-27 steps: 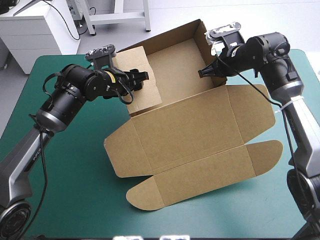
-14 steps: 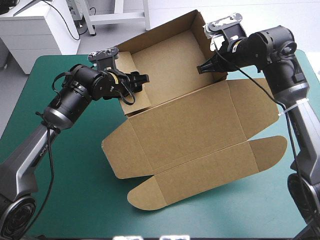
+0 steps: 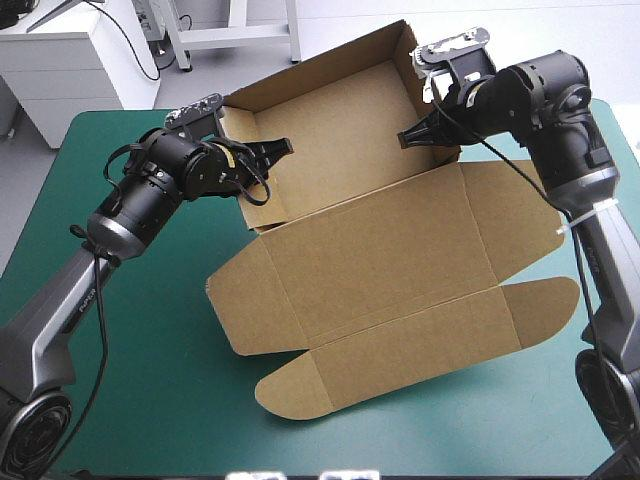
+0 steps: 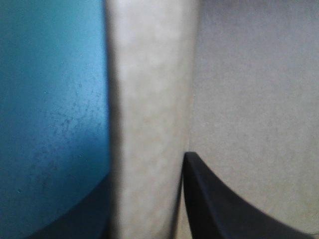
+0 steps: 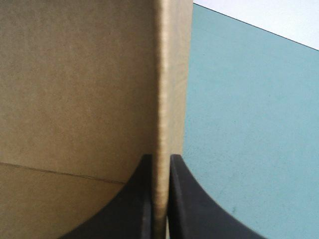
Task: Fold the box
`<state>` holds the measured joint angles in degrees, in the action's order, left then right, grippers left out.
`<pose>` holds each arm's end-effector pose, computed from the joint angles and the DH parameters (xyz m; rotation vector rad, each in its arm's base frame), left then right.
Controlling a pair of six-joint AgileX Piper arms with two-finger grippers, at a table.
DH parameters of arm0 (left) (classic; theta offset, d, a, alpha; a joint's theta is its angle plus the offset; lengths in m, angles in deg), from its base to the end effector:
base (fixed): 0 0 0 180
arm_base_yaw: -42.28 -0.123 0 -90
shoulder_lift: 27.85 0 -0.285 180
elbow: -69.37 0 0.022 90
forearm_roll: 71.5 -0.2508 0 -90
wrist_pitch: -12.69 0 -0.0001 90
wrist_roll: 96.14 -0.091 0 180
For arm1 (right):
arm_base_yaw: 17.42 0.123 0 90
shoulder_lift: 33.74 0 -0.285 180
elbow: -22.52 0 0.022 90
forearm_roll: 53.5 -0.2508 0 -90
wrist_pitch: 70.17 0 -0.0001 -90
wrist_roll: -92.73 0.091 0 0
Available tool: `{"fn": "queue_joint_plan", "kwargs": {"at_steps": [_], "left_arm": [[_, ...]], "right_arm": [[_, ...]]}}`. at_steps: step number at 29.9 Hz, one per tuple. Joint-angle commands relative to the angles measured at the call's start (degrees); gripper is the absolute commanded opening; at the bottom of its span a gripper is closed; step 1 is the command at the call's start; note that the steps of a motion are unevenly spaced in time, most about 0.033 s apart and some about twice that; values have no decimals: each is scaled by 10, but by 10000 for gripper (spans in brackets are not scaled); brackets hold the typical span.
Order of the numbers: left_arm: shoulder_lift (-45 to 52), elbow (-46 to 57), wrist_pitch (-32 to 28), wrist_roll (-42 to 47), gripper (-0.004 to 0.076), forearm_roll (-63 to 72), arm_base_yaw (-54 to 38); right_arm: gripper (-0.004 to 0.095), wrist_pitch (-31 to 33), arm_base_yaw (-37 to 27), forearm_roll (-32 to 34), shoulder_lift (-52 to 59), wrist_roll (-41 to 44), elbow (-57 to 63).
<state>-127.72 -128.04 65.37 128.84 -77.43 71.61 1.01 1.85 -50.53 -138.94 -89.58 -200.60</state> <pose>0.3164 -0.1692 0.3943 -0.2937 2.3921 -0.4968 0.3339 0.1120 0.4726 -0.4303 2.2856 0.0834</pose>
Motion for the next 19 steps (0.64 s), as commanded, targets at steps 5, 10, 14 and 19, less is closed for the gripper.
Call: {"fn": "queue_joint_plan", "kwargs": {"at_steps": [5, 10, 14, 19], "left_arm": [[40, -18, -47, -51, -8, 5, 4], [40, -18, -45, -87, -8, 15, 4], [40, -22, -44, -101, -8, 14, 4], [21, -59, 14, -138, -8, 14, -3]], "right_arm": [[-18, -8, -1, 40, 16, 39, -20], [-18, 4, -1, 38, -10, 68, -20], [-18, 5, -6, 29, -27, 83, -20], [-18, 5, -46, -72, -44, 80, -17]]}}
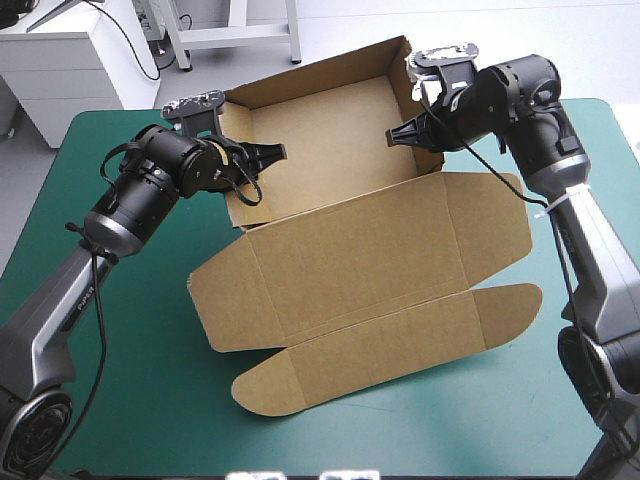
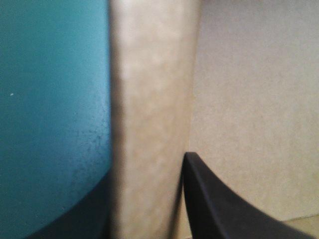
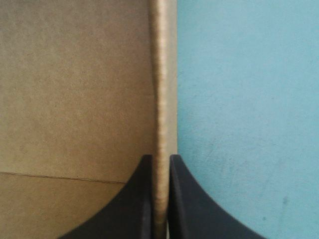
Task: Fold the box
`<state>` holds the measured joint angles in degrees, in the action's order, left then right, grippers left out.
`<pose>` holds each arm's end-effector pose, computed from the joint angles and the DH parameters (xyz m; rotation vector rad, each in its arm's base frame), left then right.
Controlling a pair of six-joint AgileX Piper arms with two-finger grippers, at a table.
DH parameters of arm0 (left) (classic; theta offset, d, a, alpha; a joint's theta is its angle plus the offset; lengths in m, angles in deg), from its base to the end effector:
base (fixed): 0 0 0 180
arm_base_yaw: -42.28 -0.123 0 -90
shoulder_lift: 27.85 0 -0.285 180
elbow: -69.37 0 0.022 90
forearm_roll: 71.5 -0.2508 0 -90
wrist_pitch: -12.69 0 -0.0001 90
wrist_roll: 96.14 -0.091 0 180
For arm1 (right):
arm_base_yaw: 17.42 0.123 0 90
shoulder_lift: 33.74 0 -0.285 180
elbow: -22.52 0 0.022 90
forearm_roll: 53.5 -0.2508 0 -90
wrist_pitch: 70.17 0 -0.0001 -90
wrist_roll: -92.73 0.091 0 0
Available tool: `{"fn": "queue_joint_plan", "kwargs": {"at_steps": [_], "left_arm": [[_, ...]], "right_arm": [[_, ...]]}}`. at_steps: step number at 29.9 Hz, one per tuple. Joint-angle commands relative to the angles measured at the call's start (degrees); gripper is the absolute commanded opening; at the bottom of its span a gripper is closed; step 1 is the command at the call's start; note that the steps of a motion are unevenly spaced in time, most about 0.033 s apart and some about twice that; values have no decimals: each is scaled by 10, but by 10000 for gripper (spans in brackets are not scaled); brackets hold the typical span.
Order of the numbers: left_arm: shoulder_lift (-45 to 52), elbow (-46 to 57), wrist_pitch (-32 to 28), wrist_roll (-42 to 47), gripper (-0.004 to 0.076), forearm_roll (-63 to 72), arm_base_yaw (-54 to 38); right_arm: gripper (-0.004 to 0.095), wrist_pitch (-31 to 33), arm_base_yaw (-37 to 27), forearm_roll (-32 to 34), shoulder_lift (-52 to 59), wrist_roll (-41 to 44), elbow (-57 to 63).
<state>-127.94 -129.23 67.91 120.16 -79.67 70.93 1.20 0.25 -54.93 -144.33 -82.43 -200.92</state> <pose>0.3183 -0.1618 0.3969 -0.1185 2.4017 -0.3605 0.3643 0.1183 0.4392 -0.2725 2.4129 0.2112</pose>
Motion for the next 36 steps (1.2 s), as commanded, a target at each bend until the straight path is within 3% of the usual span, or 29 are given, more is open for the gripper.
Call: {"fn": "queue_joint_plan", "kwargs": {"at_steps": [1, 6, 13, 25, 36], "left_arm": [[14, -62, 9, -57, -8, 38, -1], [-52, -138, 110, -96, -8, 77, -25], [-131, -197, 184, -115, -8, 96, -30], [-200, -198, 185, -138, -8, 193, -28], [-219, -198, 185, -139, -8, 108, 17]], "right_arm": [[-18, 3, -38, -46, 10, 7, -10], [-18, 3, -52, -32, 9, 7, 47], [-18, 3, -52, -35, 9, -1, 153], [-15, 3, -52, -55, 9, 7, 189], [-13, 3, -52, -70, 3, 11, 189]]}}
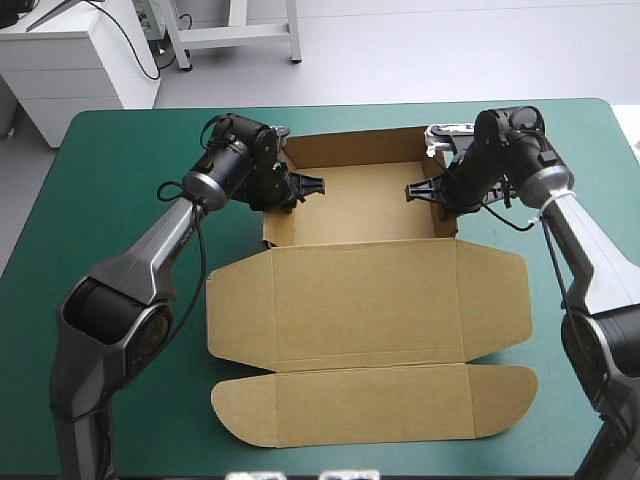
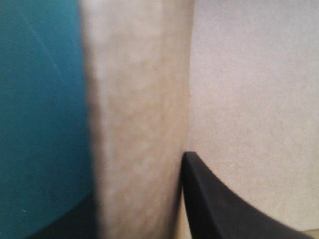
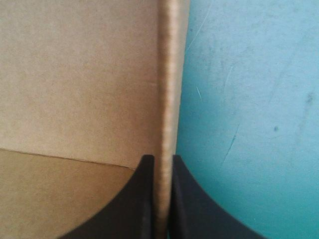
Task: Fold the box
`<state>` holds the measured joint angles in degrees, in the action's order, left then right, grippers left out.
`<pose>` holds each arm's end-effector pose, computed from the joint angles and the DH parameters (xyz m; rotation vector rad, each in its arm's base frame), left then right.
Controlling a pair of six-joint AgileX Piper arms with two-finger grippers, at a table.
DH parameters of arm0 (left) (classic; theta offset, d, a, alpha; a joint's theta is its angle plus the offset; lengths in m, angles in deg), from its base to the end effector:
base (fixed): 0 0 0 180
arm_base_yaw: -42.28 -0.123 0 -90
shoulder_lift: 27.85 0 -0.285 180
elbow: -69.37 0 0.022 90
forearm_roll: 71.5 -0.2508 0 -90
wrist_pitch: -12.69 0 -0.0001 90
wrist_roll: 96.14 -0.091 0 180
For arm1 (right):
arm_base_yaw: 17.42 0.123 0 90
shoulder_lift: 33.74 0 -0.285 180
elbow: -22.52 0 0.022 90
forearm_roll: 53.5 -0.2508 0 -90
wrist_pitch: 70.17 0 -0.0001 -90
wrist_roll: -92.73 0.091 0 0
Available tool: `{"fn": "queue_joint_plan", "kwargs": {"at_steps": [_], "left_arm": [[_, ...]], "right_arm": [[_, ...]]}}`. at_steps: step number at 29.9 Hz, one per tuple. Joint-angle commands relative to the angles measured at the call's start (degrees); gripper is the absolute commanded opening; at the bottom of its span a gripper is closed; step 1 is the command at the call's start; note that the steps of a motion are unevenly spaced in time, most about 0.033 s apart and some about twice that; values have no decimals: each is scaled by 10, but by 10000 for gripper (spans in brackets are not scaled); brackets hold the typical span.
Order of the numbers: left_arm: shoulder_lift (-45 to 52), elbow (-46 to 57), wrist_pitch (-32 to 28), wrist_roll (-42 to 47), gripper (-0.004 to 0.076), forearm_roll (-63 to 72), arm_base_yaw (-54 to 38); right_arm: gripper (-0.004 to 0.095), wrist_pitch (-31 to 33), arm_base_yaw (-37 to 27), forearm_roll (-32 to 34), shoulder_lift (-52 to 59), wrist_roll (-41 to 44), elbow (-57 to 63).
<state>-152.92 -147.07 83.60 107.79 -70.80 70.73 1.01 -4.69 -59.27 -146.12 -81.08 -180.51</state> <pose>0.3913 -0.2132 0.2990 0.1084 2.8146 -0.2399 0.3778 0.0942 0.3260 -0.1379 2.8115 0.2196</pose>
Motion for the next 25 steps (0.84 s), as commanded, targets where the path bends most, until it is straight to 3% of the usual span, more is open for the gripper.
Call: {"fn": "queue_joint_plan", "kwargs": {"at_steps": [1, 25], "left_arm": [[29, -20, 28, -14, -8, 22, 19], [18, 1, 29, -13, -8, 26, 19]], "right_arm": [[-13, 5, -2, -27, 16, -3, -15], [-14, -4, 31, 5, -30, 9, -15]]}}
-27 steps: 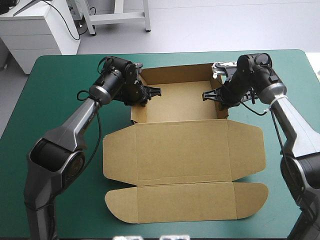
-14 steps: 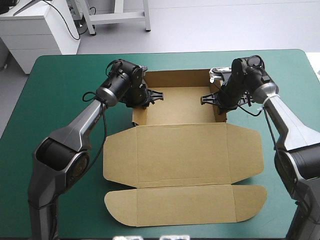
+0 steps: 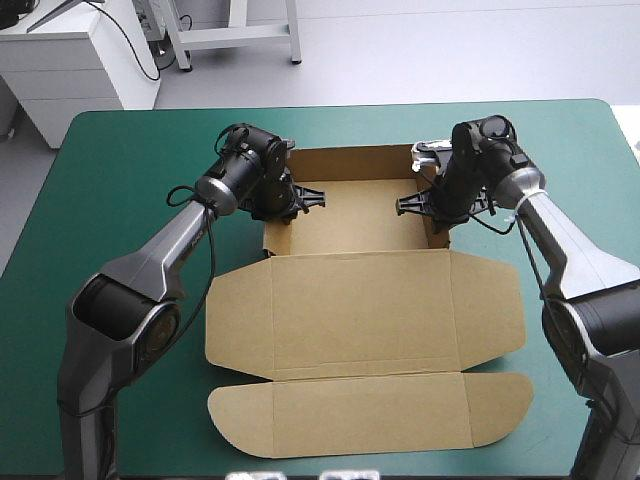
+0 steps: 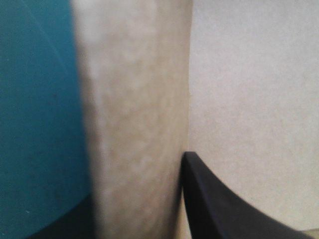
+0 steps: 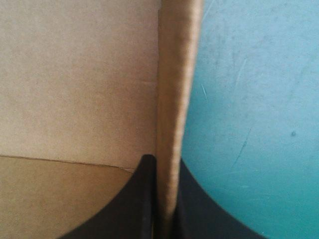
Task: Fold the box
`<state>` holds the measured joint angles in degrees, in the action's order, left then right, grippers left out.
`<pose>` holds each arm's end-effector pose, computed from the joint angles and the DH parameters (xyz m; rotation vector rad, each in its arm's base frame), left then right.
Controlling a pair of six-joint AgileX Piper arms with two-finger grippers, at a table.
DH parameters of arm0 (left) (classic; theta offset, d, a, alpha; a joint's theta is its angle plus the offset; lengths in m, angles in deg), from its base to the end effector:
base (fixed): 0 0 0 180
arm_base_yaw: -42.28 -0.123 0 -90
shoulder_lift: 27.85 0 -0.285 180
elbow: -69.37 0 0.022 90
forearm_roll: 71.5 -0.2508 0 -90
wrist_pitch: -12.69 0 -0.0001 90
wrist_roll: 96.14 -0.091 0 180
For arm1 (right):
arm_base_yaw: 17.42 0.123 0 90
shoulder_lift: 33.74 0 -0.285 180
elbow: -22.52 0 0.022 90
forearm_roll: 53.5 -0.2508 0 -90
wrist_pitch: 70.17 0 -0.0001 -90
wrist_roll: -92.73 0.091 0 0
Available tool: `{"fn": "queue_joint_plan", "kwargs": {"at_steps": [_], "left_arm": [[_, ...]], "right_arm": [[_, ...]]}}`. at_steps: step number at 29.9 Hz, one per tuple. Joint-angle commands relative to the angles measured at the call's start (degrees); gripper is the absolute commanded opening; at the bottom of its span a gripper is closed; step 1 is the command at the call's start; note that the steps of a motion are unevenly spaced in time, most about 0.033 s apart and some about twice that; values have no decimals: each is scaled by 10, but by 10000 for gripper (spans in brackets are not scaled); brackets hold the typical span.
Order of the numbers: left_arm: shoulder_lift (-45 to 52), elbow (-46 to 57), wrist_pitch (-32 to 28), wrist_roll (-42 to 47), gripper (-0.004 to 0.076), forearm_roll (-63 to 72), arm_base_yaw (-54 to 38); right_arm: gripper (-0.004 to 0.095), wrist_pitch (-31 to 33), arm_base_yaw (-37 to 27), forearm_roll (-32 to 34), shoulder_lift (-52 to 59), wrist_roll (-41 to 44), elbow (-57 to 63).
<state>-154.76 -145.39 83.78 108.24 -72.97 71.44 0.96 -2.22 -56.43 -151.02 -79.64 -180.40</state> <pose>0.3930 -0.2167 0.2763 0.1263 2.8621 -0.1575 0.3898 0.1105 0.2912 -0.1764 2.8945 0.1448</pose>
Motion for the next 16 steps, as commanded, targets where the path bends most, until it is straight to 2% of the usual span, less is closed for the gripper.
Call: {"fn": "queue_joint_plan", "kwargs": {"at_steps": [1, 16], "left_arm": [[36, -15, 27, -18, -8, 48, 12], [30, -15, 26, -19, -8, 57, 12]], "right_arm": [[-14, -4, 6, -27, 17, -5, -16], [-13, 5, 6, -38, 1, -17, -18]]}}
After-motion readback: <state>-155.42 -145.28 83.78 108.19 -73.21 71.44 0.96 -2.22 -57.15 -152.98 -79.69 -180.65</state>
